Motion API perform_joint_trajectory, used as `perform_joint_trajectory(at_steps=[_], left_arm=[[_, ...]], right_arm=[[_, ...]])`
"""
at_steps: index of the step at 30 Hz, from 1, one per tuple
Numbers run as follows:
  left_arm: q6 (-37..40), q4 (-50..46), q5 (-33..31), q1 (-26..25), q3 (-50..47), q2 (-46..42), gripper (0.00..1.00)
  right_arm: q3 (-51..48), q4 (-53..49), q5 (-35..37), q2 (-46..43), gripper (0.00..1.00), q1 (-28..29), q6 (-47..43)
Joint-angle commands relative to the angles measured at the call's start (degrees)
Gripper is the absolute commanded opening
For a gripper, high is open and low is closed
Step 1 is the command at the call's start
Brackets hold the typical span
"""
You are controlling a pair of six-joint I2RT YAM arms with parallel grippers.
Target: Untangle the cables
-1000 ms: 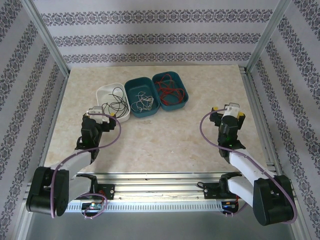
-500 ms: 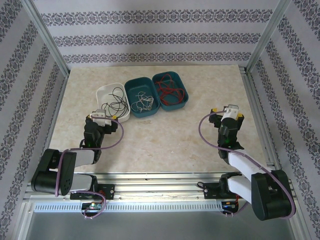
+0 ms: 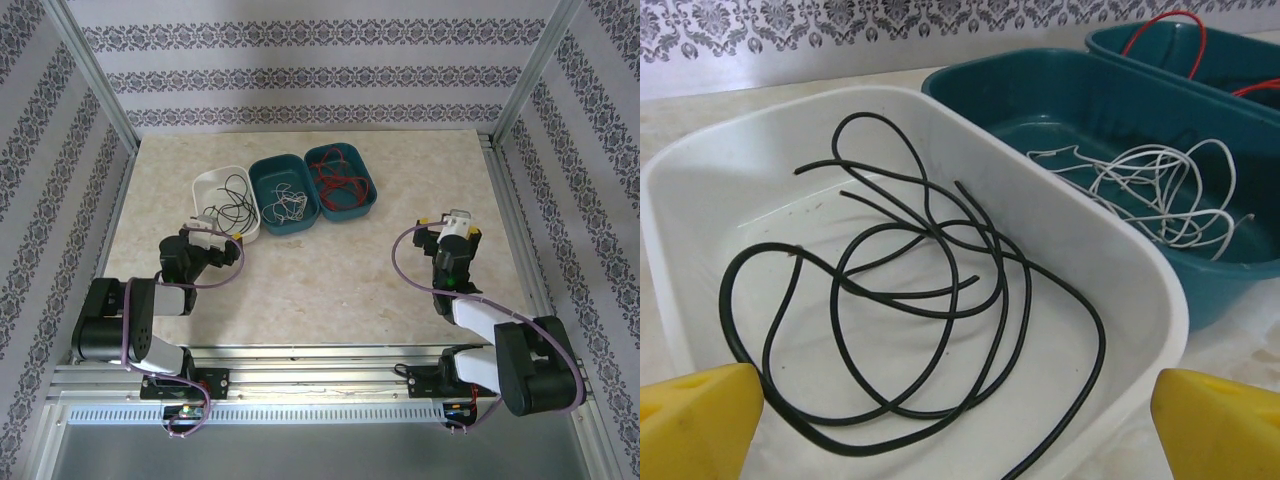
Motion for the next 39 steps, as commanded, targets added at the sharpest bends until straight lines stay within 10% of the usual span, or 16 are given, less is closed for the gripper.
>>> perform_joint_trajectory(at_steps=[1,20,33,39], left_arm=[[-1.12,1.85,2.22,0.76,1.39,0.53,0.99],[-5.55,0.03,-10.1,1.0,5.37,6.87,0.99],[-6.53,1.32,-12.68,0.91,4.71,6.9,0.99],[-6.45,1.24,-12.72,0.93,4.7,6.92,0.99]], right_arm=[[-0.67,6.76,-2.21,3.27,0.98,-0.52,-1.67],[2.52,18.38,-13.33,18.81,0.98,-2.79,-5.34],[5.23,14.5,-34.95,18.78,0.98,-9.25,-3.71],[5.77,12.89,-24.88,18.56,0.98,-8.87,-0.9]])
